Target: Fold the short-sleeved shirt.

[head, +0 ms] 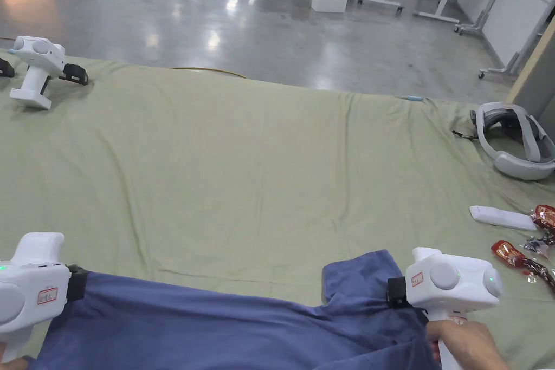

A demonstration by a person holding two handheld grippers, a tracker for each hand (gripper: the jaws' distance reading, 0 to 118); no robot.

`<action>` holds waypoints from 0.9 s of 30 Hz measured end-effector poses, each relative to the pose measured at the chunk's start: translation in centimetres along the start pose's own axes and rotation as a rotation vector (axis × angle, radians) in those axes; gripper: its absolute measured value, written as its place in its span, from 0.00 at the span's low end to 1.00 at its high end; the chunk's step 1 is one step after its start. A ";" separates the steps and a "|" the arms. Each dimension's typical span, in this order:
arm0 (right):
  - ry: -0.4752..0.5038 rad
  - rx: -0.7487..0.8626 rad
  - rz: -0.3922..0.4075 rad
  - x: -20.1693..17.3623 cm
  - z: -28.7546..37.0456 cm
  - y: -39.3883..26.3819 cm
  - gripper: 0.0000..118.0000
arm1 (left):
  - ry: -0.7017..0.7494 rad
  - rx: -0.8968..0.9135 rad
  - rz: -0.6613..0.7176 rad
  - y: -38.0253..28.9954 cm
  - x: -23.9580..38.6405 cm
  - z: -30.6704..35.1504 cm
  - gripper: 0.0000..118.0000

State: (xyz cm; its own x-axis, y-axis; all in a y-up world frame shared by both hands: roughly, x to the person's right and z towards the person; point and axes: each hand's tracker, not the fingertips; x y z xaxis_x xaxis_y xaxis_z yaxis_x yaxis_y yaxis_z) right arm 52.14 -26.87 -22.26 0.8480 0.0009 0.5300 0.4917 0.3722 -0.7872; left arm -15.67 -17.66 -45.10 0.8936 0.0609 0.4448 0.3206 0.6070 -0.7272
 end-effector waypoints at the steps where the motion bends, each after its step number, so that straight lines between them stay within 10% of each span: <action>1: -0.005 0.015 0.020 -0.1 0.3 -0.3 0.17 | 0.001 0.003 0.002 -0.2 0.1 0.3 0.06; 4: 0.020 0.027 0.018 0.1 0.2 -0.8 0.05 | -0.003 0.012 0.011 -0.5 0.0 0.6 0.06; 27: 0.037 0.346 0.071 1.4 18.0 -13.1 0.04 | -0.081 0.129 0.020 -4.9 -3.0 7.4 0.06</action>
State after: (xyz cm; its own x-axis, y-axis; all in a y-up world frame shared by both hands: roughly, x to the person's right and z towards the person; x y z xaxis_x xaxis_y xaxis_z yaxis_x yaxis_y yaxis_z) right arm 43.33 -15.06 -5.56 0.8872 0.0070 0.4613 0.3406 0.6645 -0.6651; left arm -22.23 -14.95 -38.96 0.8694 0.1348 0.4754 0.2551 0.7014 -0.6655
